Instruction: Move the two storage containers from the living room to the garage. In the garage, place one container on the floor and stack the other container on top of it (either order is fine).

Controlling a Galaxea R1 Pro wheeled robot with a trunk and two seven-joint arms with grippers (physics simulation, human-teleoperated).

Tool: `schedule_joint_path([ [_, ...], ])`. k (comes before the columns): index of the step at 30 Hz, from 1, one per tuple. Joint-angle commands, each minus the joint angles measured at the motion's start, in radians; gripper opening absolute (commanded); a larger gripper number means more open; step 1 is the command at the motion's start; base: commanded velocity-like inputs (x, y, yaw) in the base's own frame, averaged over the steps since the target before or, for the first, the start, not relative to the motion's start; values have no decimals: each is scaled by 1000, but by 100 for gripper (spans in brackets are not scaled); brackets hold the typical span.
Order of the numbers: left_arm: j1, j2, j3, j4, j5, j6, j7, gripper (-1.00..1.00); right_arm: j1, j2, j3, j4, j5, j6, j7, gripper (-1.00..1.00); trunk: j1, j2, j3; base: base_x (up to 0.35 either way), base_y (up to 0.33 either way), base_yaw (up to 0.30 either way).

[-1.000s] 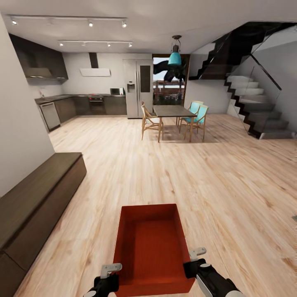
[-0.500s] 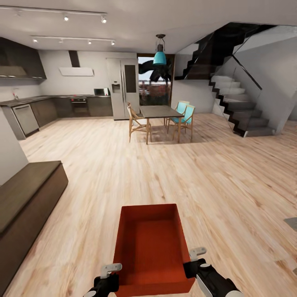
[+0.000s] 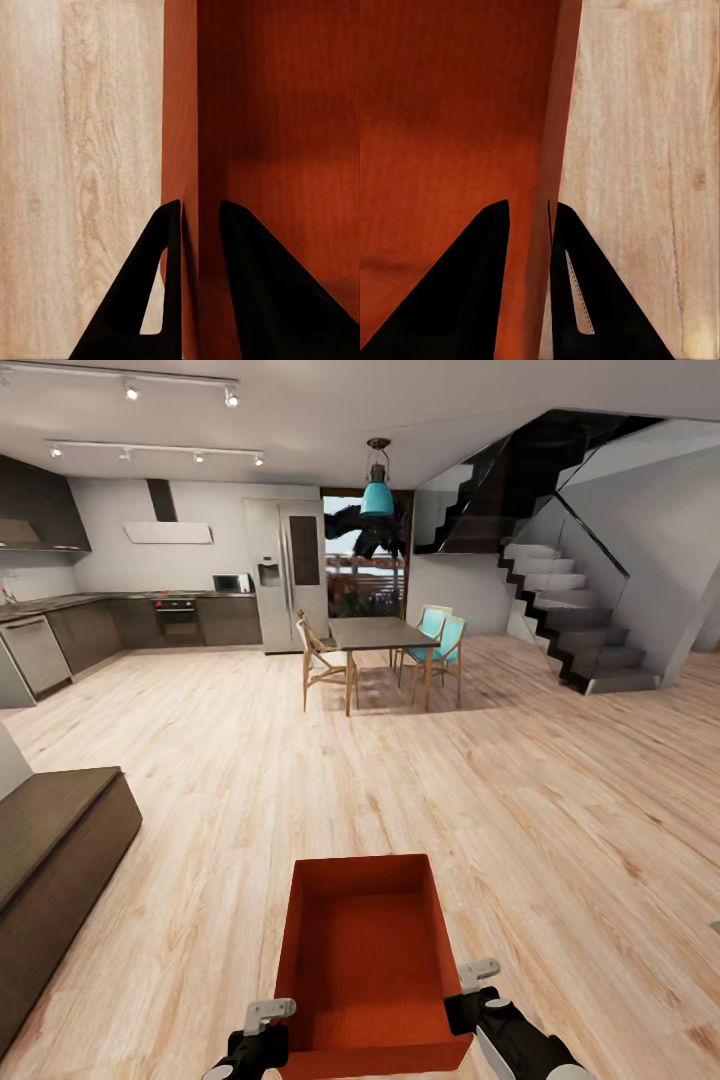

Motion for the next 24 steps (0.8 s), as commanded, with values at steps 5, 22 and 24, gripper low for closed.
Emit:
schedule_joint_path([
  [5,-1,15,4,4,-12,-4,3,-100,0,-15,42,-4,8,-58,47,-100,1,0,-1,343,0,-30],
  [22,-1,15,4,5,-13,-4,3,-100,0,-15,42,-3,8,-58,49,-100,1,0,-1,343,0,-252],
  [24,-1,15,4,5,-13,-4,3,-100,0,-15,42,-3,8,-58,49,-100,1,0,-1,343,0,-261],
])
